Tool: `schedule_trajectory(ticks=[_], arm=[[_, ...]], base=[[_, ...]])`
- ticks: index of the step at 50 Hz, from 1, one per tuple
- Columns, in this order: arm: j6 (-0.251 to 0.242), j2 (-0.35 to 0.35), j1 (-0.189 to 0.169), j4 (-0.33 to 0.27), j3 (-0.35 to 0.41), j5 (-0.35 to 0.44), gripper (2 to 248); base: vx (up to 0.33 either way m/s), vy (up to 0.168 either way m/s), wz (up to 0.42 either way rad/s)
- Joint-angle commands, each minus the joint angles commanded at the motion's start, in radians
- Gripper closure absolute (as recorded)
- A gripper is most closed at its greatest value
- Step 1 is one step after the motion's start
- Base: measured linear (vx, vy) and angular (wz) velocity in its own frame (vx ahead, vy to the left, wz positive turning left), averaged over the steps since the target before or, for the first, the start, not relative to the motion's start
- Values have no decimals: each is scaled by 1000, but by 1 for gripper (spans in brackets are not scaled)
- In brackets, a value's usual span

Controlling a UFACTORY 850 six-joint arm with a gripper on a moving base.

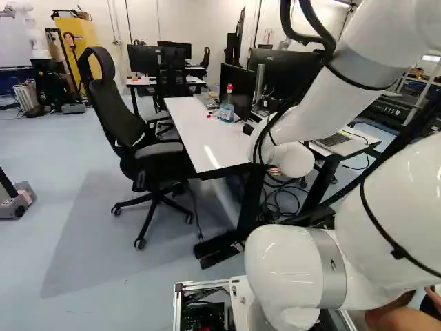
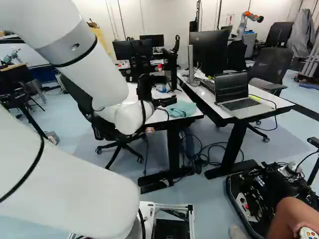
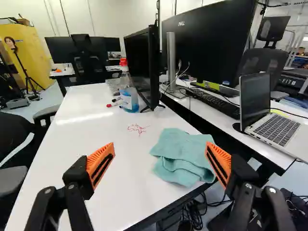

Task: Clean the table with the green towel

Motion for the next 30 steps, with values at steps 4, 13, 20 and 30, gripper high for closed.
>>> schedule_trajectory(ticks=[4, 13, 20, 30], arm=[[0, -9, -11, 0, -18, -11, 3], [0, -38, -28, 0, -64, -41, 3], [0, -75, -38, 0, -103, -69, 3], [0, -135, -51, 0, -158, -110, 3]], base=[[0, 0, 0], [0, 0, 0], [0, 0, 0], [0, 0, 0]])
